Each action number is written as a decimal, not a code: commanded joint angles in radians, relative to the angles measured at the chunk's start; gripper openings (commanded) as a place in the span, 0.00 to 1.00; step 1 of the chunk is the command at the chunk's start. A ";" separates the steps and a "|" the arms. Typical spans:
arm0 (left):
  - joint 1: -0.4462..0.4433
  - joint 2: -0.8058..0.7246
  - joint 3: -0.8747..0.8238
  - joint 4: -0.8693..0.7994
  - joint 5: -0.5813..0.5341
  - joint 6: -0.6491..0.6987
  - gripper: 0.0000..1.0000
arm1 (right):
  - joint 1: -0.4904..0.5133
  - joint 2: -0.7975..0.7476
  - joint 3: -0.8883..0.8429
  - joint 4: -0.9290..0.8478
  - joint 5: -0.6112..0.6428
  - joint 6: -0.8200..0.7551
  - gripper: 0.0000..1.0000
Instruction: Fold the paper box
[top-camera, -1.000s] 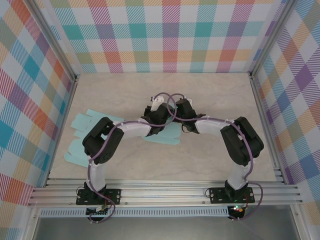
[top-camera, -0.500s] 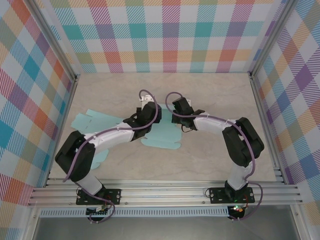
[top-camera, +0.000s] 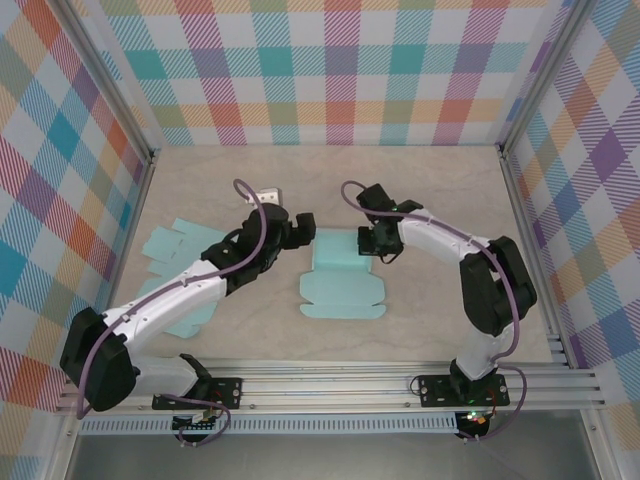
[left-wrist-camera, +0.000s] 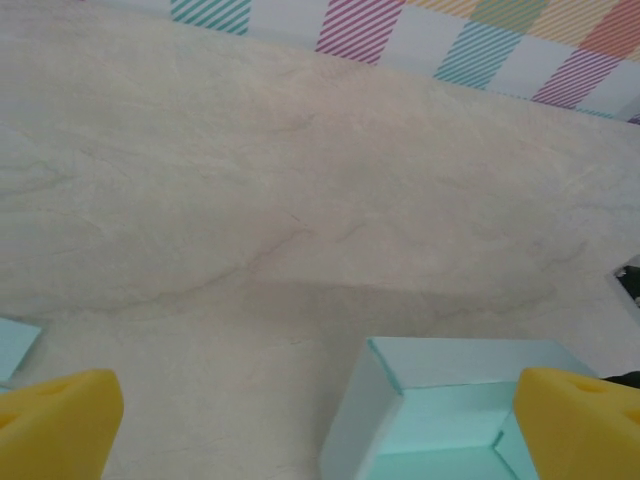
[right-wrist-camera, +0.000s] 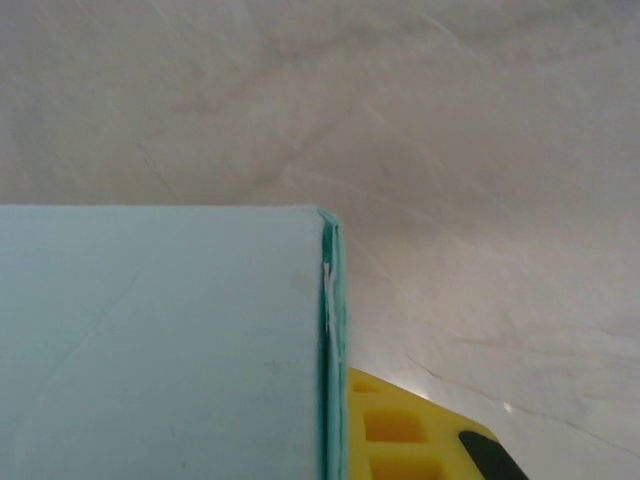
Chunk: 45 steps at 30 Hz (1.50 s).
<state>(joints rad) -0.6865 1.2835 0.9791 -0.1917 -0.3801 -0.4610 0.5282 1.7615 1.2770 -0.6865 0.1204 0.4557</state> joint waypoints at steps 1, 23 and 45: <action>0.045 -0.029 0.021 -0.078 0.088 -0.040 1.00 | -0.035 0.037 0.084 -0.206 -0.044 -0.107 0.00; 0.108 -0.044 -0.022 -0.045 0.162 -0.057 1.00 | -0.062 0.354 0.332 -0.250 0.041 -0.198 0.03; 0.110 -0.147 -0.058 -0.151 -0.096 -0.153 1.00 | 0.092 0.572 0.415 -0.293 0.438 -0.081 0.00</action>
<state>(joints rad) -0.5865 1.1629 0.9363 -0.2863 -0.3958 -0.5720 0.6018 2.2204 1.7023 -1.0168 0.5236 0.3542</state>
